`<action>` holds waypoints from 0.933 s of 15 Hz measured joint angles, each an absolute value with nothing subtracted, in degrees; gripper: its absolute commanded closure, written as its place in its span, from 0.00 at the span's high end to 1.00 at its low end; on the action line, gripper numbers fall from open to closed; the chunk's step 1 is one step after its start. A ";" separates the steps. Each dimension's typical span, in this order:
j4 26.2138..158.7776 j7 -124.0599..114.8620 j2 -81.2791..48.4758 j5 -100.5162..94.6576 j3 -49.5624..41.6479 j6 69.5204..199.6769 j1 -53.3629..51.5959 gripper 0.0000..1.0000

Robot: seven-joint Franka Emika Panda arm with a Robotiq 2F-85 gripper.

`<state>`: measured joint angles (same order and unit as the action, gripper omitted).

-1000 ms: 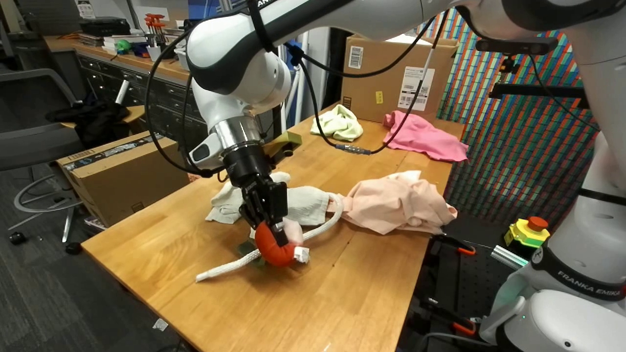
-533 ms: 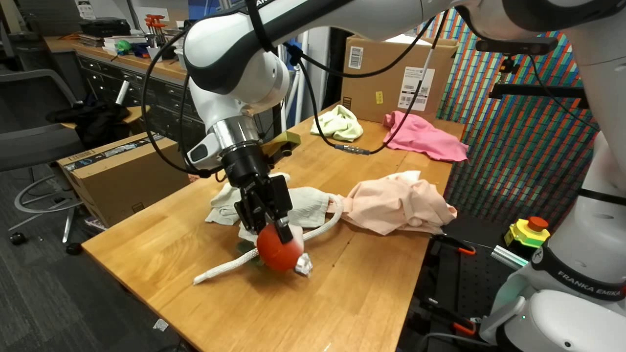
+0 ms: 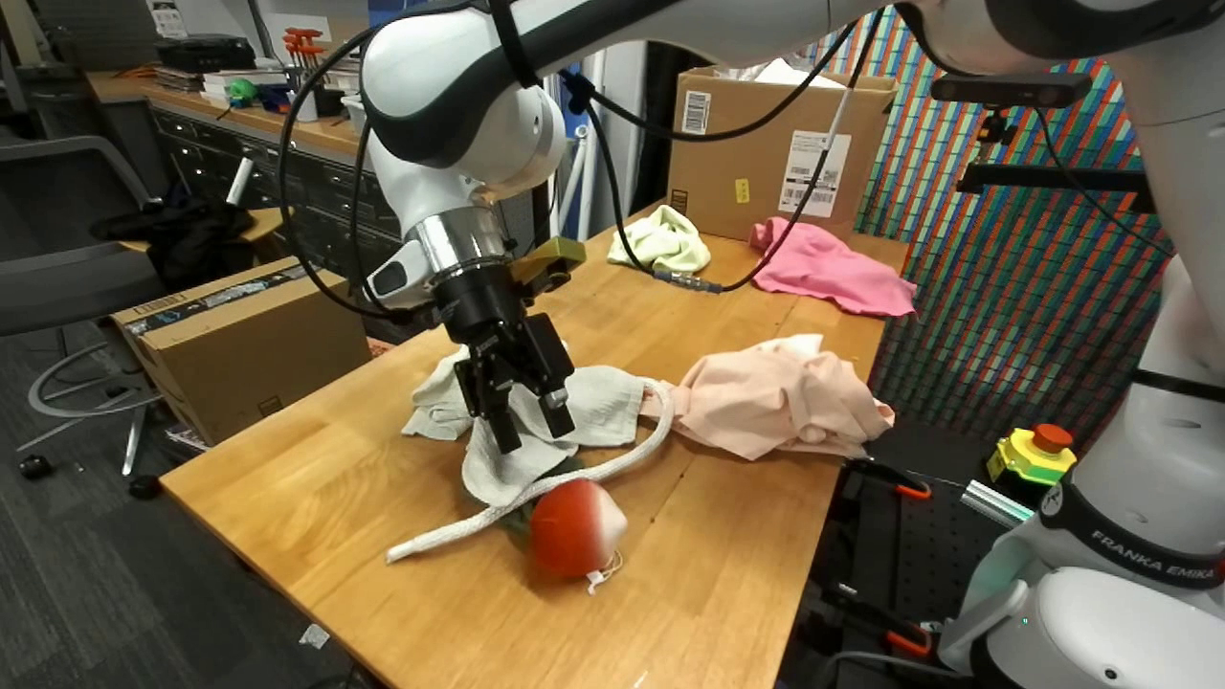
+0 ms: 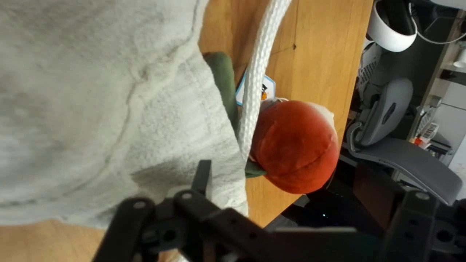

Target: Spread out the clothes and the objects on the table

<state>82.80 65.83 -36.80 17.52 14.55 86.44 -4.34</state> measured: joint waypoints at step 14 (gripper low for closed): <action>85.69 52.33 -34.58 -11.45 9.51 110.12 -9.30 1.00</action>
<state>85.69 52.33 -34.58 -11.45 9.51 110.12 -9.30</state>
